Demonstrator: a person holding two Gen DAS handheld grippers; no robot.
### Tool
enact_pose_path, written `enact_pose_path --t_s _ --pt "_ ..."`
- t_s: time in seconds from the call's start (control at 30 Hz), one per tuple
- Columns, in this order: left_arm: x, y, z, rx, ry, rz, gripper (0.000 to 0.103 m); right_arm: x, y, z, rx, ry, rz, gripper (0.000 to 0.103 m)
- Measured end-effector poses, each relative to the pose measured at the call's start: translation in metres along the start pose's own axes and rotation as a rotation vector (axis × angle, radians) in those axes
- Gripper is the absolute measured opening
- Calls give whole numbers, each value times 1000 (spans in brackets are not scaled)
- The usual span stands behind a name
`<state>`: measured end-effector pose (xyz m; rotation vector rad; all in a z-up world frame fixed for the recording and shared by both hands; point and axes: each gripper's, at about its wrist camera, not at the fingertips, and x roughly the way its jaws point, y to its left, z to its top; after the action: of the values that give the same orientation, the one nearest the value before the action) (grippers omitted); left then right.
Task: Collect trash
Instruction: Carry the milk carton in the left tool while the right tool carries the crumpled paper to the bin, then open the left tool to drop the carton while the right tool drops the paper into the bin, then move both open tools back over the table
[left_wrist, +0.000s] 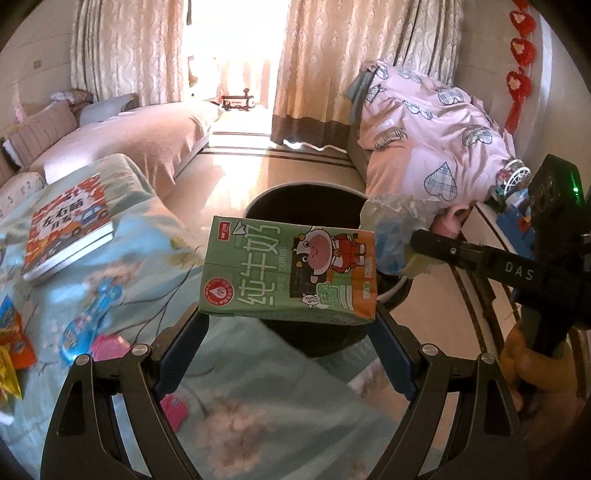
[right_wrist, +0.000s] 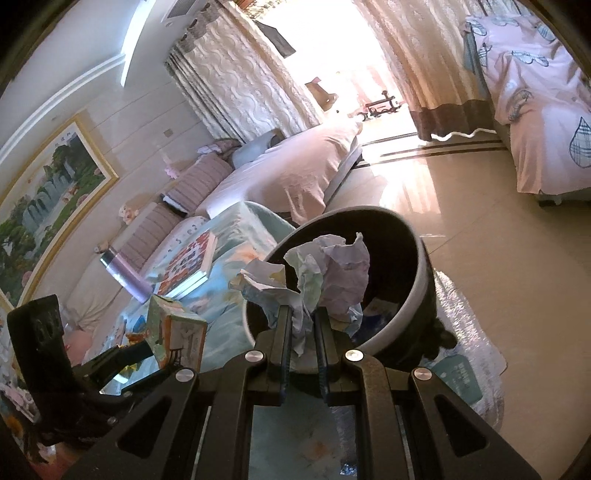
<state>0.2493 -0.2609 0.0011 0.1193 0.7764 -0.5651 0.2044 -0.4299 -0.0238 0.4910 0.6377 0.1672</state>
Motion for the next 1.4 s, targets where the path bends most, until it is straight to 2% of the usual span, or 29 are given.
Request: enact_pose_path --t_s 0.73,0.83,0.9,0.97,1.23,1.33,1.4 --pt "51 -19 32 50 51 -1 89 20 -28 29 -7 29 -43 12" --pt "56 -18 31 34 72 -7 89 23 -31 32 10 32 -37 18" --pt "57 -16 31 25 79 -18 89 23 -34 31 32 31 -28 34" --pt "58 -15 30 20 85 -11 90 23 -38 32 50 24 -18 43" --pt "46 -6 22 -24 74 -13 90 14 -39 27 76 5 -3 46" --pt "38 1 11 -53 79 -7 90 10 -34 23 79 -4 1 55" --pt "31 7 1 -72 79 -6 90 7 -30 19 76 -8 8 68"
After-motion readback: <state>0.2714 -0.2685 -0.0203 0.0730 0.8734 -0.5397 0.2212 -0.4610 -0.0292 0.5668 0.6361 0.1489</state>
